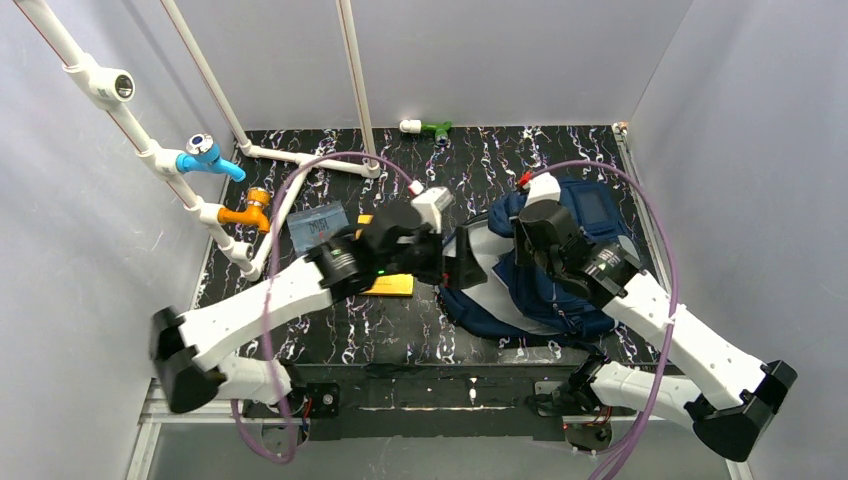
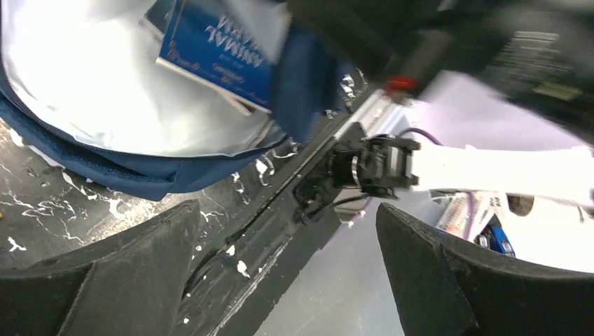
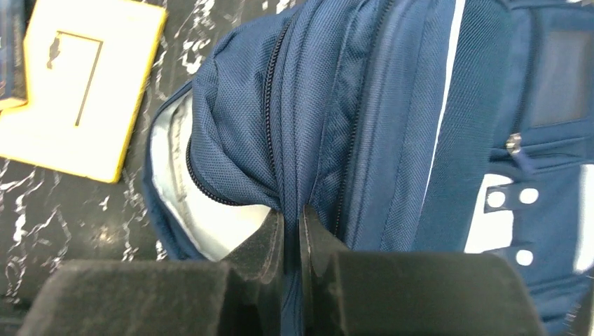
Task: Pack the student bag
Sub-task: Place the book in the student bag, then pick up the book from the center of the board.
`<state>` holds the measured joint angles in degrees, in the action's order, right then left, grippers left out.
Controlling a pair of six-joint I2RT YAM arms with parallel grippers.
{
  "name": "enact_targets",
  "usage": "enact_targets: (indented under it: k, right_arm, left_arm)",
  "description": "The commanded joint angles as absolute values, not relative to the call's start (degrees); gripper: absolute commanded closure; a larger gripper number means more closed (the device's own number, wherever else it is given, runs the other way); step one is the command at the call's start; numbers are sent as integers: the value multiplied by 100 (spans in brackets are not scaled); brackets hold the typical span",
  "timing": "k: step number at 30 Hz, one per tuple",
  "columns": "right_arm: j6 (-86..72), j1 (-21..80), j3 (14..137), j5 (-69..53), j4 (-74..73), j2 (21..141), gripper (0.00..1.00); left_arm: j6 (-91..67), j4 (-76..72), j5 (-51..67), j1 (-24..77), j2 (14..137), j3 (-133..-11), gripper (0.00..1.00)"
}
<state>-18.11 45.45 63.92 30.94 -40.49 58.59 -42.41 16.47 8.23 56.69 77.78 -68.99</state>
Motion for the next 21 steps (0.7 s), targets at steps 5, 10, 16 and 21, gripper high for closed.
enact_targets:
  k: [5,10,16,21]
  right_arm:
    - [-2793,4562,5035,1192,-2387,5750,59]
    - [-2688,4569,5273,608,-1902,6221,41]
    - [-3142,4822,5767,315,-867,7058,33]
    - [-4577,5105,5934,-724,976,8607,26]
  left_arm:
    - [-2731,1734,789,5589,5227,-6517,2]
    - [-2489,2035,-67,5581,4147,-6329,2]
    - [-2511,2458,-600,5581,3246,-6068,2]
    - [-2542,2815,-870,5581,2801,-5967,2]
